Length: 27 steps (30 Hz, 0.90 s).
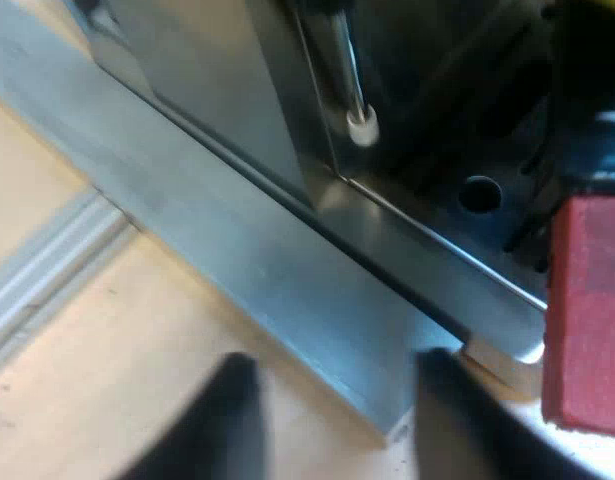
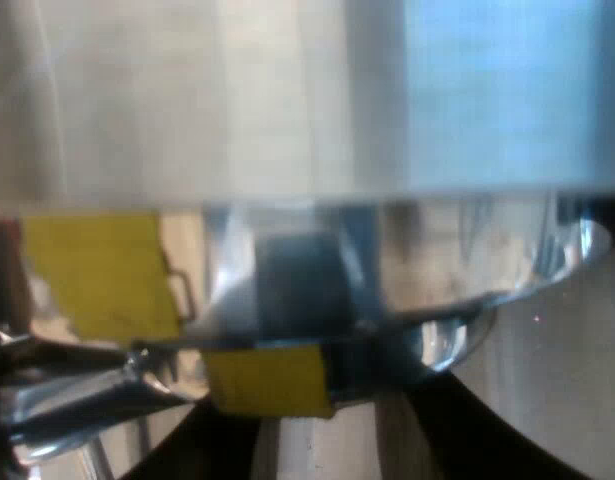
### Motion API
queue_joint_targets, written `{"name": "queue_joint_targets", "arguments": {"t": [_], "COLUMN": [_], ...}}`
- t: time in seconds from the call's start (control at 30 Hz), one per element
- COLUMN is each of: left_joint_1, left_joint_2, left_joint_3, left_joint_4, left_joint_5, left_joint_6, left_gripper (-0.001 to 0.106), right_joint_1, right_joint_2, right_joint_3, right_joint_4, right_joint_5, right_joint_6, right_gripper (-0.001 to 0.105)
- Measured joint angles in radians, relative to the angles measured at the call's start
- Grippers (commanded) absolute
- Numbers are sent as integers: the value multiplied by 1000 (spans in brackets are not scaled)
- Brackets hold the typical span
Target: Put the handle in the coffee machine
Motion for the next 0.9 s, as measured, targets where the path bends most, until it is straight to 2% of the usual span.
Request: {"name": "queue_joint_targets", "arguments": {"t": [0.17,0.33,0.6,0.77,0.9], "left_joint_1": [-31,-50,-55,-55,-55], "left_joint_2": [14,17,17,17,17], "left_joint_3": [0,0,0,0,0], "left_joint_4": [1,24,118,189,235], "left_joint_5": [6,47,55,127,153], "left_joint_6": [0,0,53,62,85], "left_gripper": [0,0,0,0,0], "right_joint_1": [0,0,0,0,0], "right_joint_2": [0,0,0,0,0], "right_joint_3": [0,0,0,0,2], "right_joint_4": [0,0,0,0,0], "right_joint_5": [1,1,3,3,4], "right_joint_6": [0,0,0,0,0], "right_gripper": [26,26,26,26,26]}}
